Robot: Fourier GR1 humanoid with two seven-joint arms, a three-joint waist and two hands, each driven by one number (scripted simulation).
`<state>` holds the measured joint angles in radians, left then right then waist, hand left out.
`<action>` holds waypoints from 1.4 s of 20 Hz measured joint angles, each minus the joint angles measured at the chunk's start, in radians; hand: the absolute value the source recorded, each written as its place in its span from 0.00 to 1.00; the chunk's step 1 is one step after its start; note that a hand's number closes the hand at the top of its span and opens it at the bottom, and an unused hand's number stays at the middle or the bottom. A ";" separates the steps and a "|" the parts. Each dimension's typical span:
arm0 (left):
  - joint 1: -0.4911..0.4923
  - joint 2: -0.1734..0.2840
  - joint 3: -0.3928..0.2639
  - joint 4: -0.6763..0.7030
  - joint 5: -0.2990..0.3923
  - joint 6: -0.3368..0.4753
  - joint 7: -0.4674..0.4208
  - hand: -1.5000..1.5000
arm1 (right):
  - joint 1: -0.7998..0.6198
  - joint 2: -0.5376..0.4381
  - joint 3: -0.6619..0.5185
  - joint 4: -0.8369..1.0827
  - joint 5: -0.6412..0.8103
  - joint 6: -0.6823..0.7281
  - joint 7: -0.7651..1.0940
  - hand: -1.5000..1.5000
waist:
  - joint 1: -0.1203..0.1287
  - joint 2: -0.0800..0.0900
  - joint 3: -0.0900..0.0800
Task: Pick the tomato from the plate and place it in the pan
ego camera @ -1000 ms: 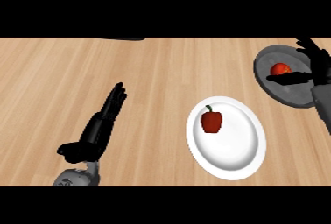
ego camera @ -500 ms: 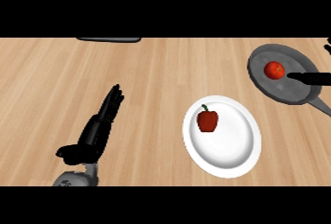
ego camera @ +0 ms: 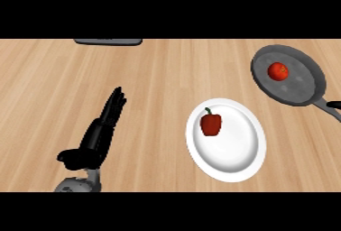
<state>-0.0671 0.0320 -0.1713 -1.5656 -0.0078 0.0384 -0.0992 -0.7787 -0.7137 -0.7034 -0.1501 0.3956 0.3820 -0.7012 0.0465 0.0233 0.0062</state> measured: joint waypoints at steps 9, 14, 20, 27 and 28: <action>0.003 0.016 0.025 0.006 0.019 -0.024 -0.005 0.50 | 0.095 -0.010 0.040 -0.038 0.014 0.011 -0.068 0.00 | -0.007 -0.006 -0.001; 0.021 0.016 0.022 -0.014 0.014 -0.021 0.004 0.50 | 0.128 -0.011 0.062 -0.050 0.017 0.008 -0.092 0.00 | -0.011 -0.009 -0.002; 0.015 0.011 0.026 -0.010 0.011 -0.021 0.004 0.50 | 0.142 -0.012 0.085 -0.052 0.022 -0.020 -0.104 0.00 | -0.012 -0.009 -0.002; 0.034 0.009 0.024 -0.021 0.009 -0.026 0.000 0.50 | 0.152 -0.020 0.115 -0.056 0.031 -0.044 -0.123 0.00 | -0.014 -0.010 -0.002; 0.027 0.012 0.030 -0.024 0.012 -0.027 0.009 0.50 | 0.151 -0.023 0.118 -0.056 0.033 -0.052 -0.127 0.00 | -0.013 -0.010 -0.002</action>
<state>-0.0402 0.0444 -0.1409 -1.5891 0.0046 0.0117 -0.0898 -0.6275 -0.7367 -0.5852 -0.2060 0.4282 0.3301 -0.8279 0.0336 0.0133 0.0045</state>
